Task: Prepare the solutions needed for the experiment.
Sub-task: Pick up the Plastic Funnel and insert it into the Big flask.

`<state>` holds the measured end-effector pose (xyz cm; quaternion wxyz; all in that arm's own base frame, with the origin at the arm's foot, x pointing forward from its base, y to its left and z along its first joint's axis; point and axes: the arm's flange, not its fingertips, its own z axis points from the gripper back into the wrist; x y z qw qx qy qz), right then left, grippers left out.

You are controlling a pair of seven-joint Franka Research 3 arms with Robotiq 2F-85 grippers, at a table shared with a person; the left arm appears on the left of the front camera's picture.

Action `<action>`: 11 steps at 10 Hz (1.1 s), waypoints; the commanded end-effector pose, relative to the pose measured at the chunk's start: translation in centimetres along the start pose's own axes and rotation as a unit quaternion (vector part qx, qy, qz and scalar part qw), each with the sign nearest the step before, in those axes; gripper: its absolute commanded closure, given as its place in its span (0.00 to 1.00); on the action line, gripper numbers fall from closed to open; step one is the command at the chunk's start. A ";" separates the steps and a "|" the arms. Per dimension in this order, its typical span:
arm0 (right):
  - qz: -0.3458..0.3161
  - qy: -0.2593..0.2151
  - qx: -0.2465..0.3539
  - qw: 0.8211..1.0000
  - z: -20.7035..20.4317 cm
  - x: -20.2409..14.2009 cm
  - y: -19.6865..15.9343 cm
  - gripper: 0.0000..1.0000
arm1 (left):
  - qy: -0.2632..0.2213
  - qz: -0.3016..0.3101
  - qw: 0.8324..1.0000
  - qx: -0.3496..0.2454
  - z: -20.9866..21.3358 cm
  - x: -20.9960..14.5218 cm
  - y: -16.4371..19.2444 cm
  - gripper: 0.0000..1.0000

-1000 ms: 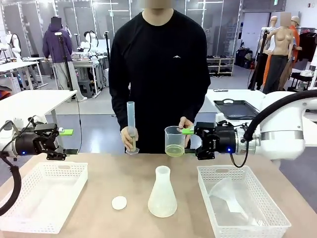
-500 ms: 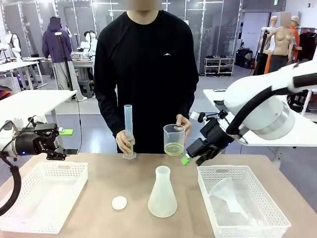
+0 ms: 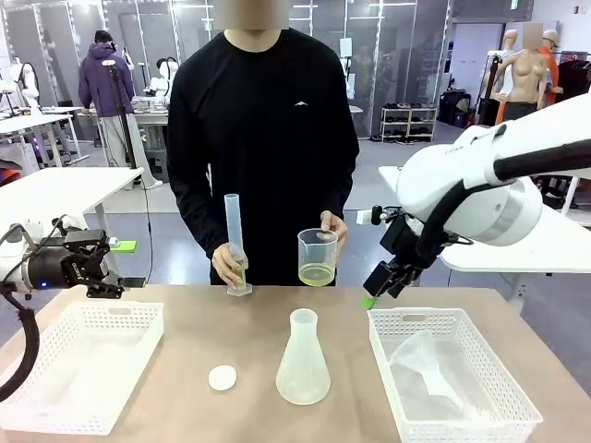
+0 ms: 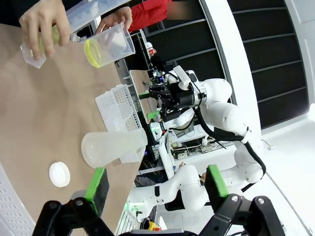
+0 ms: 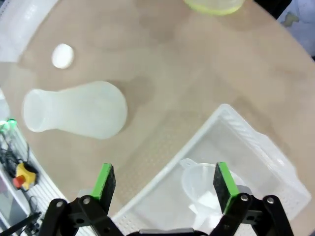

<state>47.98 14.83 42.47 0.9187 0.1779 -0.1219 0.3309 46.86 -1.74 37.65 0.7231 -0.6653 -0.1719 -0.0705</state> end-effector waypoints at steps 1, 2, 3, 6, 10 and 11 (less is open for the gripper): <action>-0.003 -0.006 0.023 1.000 -0.1 0.0 -0.5 0.00 | 0.004 -0.003 1.000 0.001 0.1 -0.1 -0.3 0.00; -0.003 -0.006 0.023 1.000 -0.1 0.0 -0.5 0.00 | 0.004 -0.003 1.000 0.001 0.1 -0.1 -0.3 0.00; -0.008 -0.003 0.014 1.000 -0.2 -0.1 0.3 0.00 | 0.004 -0.003 1.000 0.001 0.1 -0.1 -0.3 0.00; 0.309 0.123 -0.050 0.942 1.3 0.9 -0.8 0.00 | 0.004 -0.003 1.000 0.001 0.1 -0.1 -0.3 0.00; 0.367 0.243 0.086 0.894 3.3 1.9 -1.2 0.00 | 0.004 -0.003 1.000 0.001 0.1 -0.1 -0.3 0.00; 0.352 0.267 0.079 0.893 3.0 2.2 -1.2 0.00 | 0.004 -0.003 1.000 0.001 0.1 -0.1 -0.3 0.00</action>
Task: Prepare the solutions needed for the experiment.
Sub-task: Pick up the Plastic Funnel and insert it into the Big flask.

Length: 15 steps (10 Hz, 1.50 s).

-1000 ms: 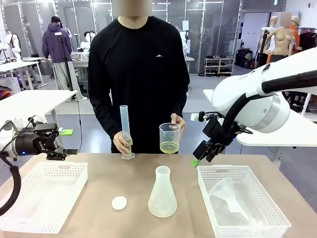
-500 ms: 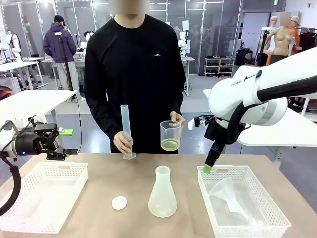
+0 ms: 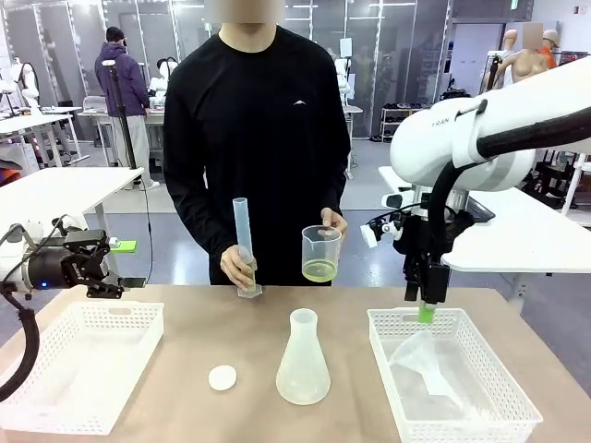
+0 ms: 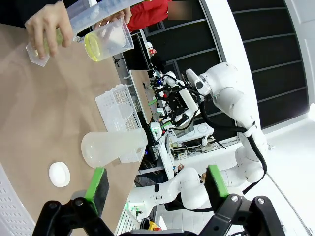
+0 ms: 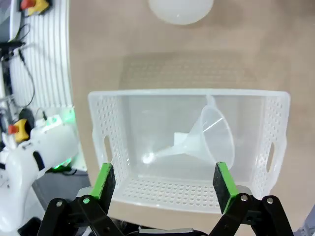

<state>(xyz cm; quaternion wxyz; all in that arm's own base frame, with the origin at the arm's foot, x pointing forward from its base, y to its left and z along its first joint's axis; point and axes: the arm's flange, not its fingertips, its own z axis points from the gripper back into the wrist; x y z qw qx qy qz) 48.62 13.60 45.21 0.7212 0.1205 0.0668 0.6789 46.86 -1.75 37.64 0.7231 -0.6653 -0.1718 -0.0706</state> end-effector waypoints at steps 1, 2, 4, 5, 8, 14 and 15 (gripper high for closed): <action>-0.011 0.031 0.003 0.999 0.7 0.8 -1.3 0.00 | 0.004 -0.003 1.000 0.001 0.1 -0.1 -0.3 0.00; 0.000 0.000 0.000 1.000 0.0 0.0 0.0 0.00 | 0.004 -0.003 1.000 0.001 0.1 -0.1 -0.3 0.00; 0.000 0.000 0.000 1.000 0.0 0.0 0.0 0.00 | 0.004 -0.003 1.000 0.001 0.1 -0.1 -0.3 0.00; 0.000 0.000 0.000 1.000 0.0 0.0 0.0 0.00 | 0.004 -0.003 1.000 0.001 0.1 -0.1 -0.3 0.00; 0.055 0.089 -0.020 0.994 -2.1 1.0 -3.7 0.00 | 0.004 -0.003 1.000 0.001 0.1 -0.1 -0.3 0.00; 0.099 0.078 0.029 0.992 -6.5 0.5 -7.4 0.00 | 0.004 -0.003 1.000 0.001 0.1 -0.1 -0.3 0.00; 0.102 0.077 0.050 0.991 -7.0 0.5 -7.5 0.00 | 0.004 -0.003 1.000 0.001 0.1 -0.1 -0.3 0.00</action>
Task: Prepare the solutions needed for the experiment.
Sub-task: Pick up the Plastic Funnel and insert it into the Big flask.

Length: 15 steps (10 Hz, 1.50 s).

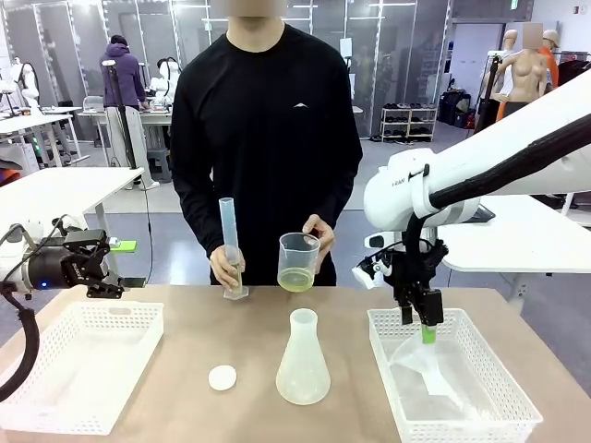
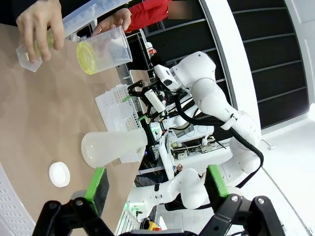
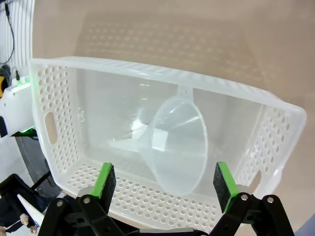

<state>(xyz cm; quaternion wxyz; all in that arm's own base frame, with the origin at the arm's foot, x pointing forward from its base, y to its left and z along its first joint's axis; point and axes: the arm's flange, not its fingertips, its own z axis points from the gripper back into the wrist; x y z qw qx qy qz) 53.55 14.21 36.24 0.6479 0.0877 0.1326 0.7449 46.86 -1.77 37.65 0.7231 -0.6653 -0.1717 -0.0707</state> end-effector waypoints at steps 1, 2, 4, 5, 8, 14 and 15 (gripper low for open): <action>0.026 -0.009 0.030 0.999 -0.1 0.0 -0.5 0.00 | 0.004 -0.003 1.000 0.001 0.1 -0.1 -0.3 0.00; 0.028 -0.006 0.038 0.999 -0.6 -0.1 -0.7 0.00 | 0.004 -0.003 1.000 0.001 0.1 -0.1 -0.3 0.00; 0.031 0.003 0.054 0.998 -1.0 -0.3 -1.2 0.00 | 0.004 -0.003 1.000 0.001 0.1 -0.1 -0.3 0.00; 0.030 0.012 0.058 0.998 -1.1 -0.4 -1.5 0.00 | 0.004 -0.003 1.000 0.001 0.1 -0.1 -0.3 0.00; 0.040 0.024 0.062 0.997 -0.8 -0.3 -2.1 0.00 | 0.004 -0.003 1.000 0.001 0.1 -0.1 -0.3 0.00; 0.053 0.042 0.087 0.994 -0.6 0.0 -2.4 0.55 | 0.004 -0.003 1.000 0.001 0.1 -0.1 -0.3 0.00; 0.059 0.047 0.091 0.993 -0.6 0.0 -2.5 0.67 | 0.004 -0.003 1.000 0.001 0.1 -0.1 -0.3 0.00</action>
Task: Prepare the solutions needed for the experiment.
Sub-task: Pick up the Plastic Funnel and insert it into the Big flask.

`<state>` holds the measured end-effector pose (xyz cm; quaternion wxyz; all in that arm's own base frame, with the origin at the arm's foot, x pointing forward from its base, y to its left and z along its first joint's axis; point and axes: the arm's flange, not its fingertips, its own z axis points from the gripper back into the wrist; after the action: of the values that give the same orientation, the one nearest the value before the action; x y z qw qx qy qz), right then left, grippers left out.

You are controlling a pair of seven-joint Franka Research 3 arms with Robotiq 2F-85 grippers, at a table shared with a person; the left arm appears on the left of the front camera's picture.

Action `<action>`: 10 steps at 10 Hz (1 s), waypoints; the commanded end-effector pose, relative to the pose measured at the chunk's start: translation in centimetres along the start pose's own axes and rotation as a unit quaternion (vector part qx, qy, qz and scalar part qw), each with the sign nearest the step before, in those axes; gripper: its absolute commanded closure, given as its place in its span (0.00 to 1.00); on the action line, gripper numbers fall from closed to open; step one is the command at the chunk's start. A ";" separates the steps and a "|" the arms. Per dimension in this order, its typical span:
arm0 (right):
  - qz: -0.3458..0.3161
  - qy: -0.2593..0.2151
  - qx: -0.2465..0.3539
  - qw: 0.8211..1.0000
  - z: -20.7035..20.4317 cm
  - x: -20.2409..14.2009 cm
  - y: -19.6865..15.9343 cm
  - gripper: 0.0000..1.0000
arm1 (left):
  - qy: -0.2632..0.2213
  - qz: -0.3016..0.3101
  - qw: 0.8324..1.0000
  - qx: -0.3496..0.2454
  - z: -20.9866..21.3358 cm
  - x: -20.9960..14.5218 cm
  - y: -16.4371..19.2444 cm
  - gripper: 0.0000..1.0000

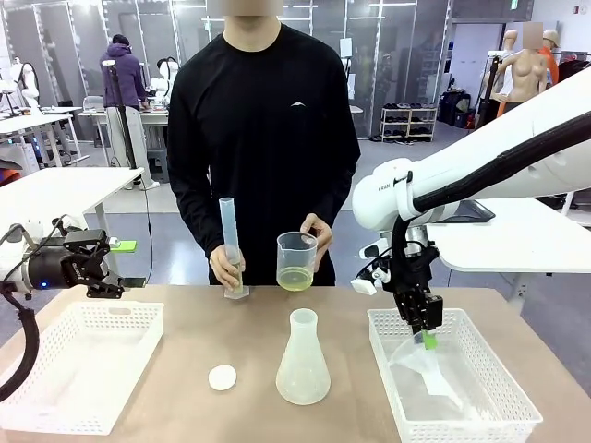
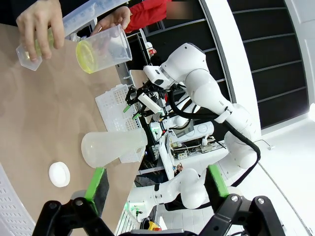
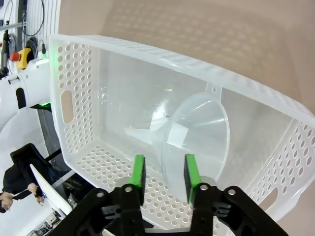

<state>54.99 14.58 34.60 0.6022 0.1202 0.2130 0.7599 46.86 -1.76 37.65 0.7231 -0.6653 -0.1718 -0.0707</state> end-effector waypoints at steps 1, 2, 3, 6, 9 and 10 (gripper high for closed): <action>0.022 0.024 0.008 0.999 0.5 -0.3 -0.5 0.75 | 0.004 -0.003 1.000 0.001 0.1 -0.1 -0.3 0.00; 0.025 0.027 0.018 0.999 0.6 -0.4 -0.5 0.87 | 0.004 -0.003 1.000 0.001 0.1 -0.1 -0.3 0.00; 0.014 0.011 0.025 1.000 0.5 -0.6 -0.7 0.94 | 0.004 -0.003 1.000 0.001 0.1 -0.1 -0.3 0.00; 0.016 0.005 0.030 0.999 0.4 -0.6 -0.6 1.00 | 0.004 -0.003 1.000 0.001 0.1 -0.1 -0.3 0.00; -0.042 0.007 0.011 0.999 2.3 0.9 2.0 1.00 | 0.004 -0.003 1.000 0.001 0.1 -0.1 -0.3 0.00; -0.066 0.017 -0.003 0.998 3.6 1.5 3.6 1.00 | 0.004 -0.003 1.000 0.001 0.1 -0.1 -0.3 0.00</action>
<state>54.74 15.20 37.51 0.6189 0.1102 0.2314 0.7424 46.86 -1.76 37.65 0.7231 -0.6652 -0.1718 -0.0706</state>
